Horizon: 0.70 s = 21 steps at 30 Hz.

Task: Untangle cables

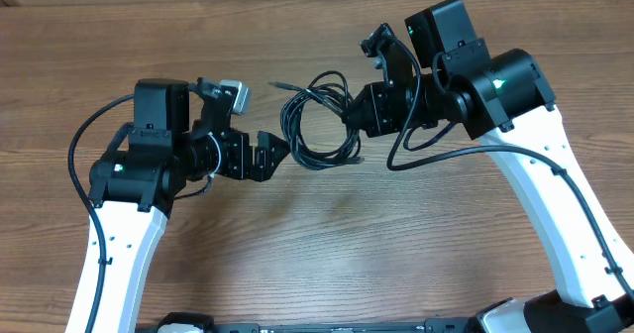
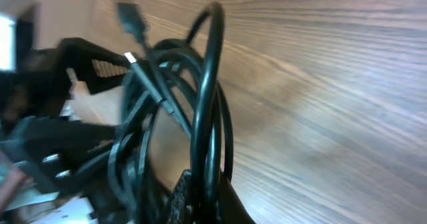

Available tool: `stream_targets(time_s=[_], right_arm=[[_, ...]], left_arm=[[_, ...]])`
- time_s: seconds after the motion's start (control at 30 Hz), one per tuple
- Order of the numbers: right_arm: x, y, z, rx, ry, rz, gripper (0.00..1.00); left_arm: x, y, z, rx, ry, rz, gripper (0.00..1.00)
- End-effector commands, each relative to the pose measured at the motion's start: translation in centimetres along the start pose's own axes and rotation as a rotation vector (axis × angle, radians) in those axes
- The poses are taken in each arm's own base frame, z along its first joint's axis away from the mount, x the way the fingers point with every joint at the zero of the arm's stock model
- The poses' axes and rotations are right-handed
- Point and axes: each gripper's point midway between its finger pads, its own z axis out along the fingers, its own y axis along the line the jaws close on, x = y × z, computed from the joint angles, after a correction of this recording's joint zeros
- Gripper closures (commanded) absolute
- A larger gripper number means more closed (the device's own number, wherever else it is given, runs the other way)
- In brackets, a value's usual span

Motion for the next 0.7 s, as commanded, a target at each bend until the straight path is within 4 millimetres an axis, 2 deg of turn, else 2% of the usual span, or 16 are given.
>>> stream_targets(time_s=[0.0, 0.43, 0.53, 0.67], right_arm=[[-1.0, -0.1, -1.7, 0.064, -0.072, -0.065, 0.96], [-1.2, 0.1, -1.7, 0.050, -0.077, -0.093, 0.96], [-1.7, -0.2, -1.7, 0.075, -0.096, -0.101, 0.96], [-1.4, 1.0, -1.7, 0.002, -0.084, -0.106, 0.96]], left_arm=[[-0.9, -2.3, -0.4, 0.124, -0.031, 0.088, 0.00], [-1.4, -2.4, -0.4, 0.124, -0.051, 0.117, 0.00], [-1.8, -3.0, -0.5, 0.157, -0.069, 0.133, 0.00], [-2.2, -3.6, -0.7, 0.195, -0.084, 0.148, 0.00]])
